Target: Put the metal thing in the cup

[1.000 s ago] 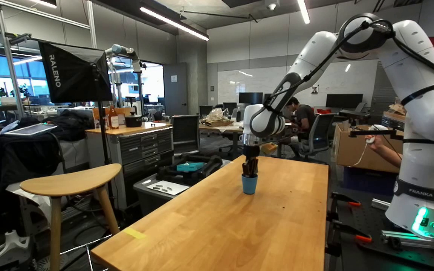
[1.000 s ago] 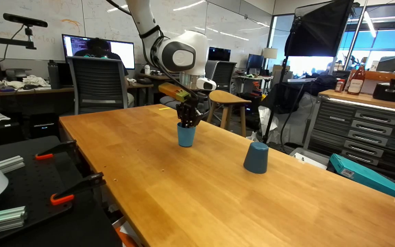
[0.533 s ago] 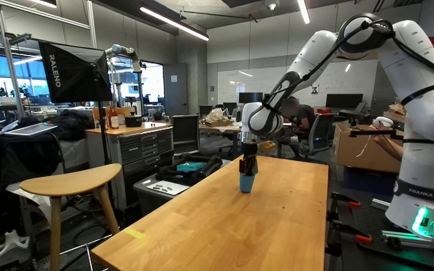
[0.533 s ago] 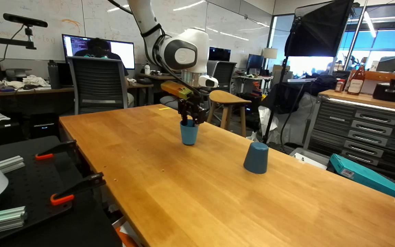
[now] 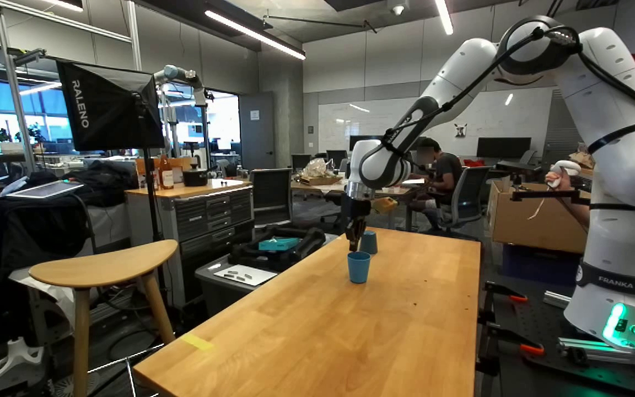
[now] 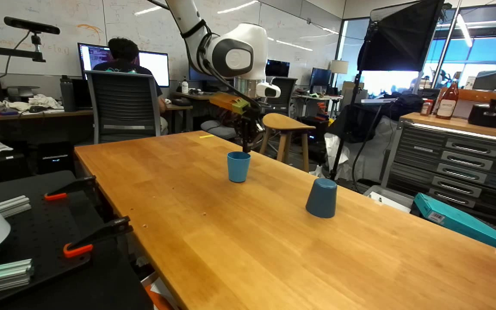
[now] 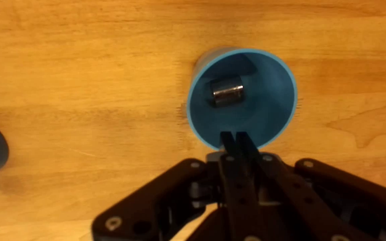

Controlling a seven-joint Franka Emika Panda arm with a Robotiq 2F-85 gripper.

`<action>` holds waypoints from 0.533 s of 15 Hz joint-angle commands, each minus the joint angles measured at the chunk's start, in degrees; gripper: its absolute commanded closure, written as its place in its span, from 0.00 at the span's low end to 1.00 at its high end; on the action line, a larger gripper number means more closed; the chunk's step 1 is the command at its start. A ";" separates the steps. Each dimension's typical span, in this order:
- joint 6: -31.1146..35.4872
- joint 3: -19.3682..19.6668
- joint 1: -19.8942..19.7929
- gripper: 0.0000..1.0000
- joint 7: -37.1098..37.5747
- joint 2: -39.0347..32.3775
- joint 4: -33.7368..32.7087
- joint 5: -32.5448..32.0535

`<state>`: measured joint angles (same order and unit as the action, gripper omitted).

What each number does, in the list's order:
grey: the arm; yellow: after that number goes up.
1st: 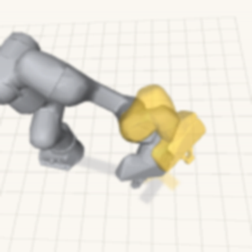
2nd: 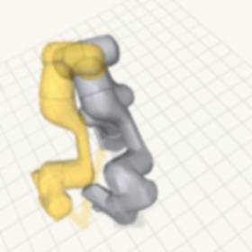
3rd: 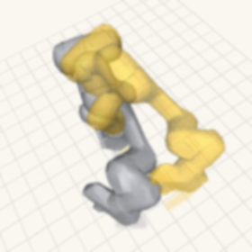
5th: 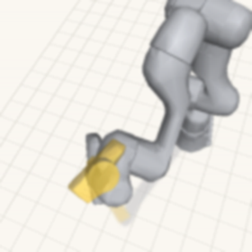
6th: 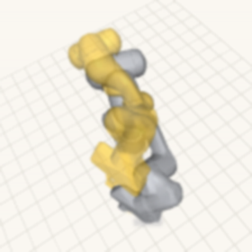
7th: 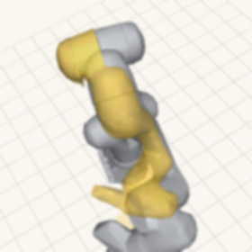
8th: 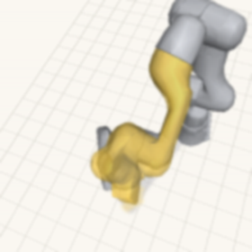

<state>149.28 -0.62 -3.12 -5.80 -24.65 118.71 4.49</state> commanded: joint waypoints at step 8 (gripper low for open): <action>-17.77 2.53 -1.76 0.24 -4.79 8.33 -7.87 -5.66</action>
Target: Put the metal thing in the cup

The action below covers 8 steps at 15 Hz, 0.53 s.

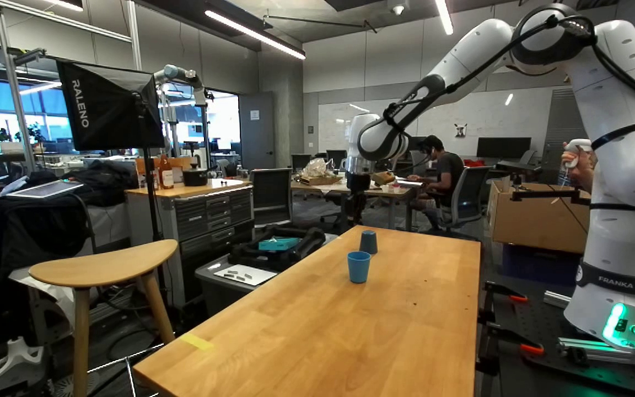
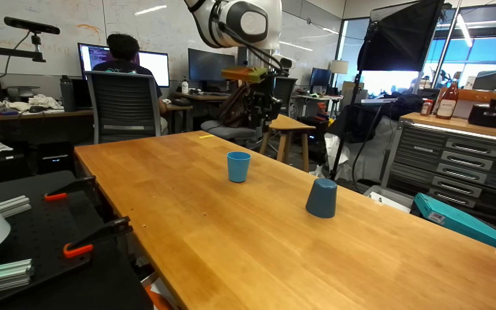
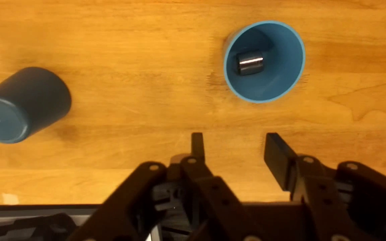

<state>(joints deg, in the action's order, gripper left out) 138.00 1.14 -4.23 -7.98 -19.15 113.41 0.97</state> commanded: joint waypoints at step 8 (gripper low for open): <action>-10.32 1.27 -0.66 0.00 -2.64 3.31 -3.39 -2.58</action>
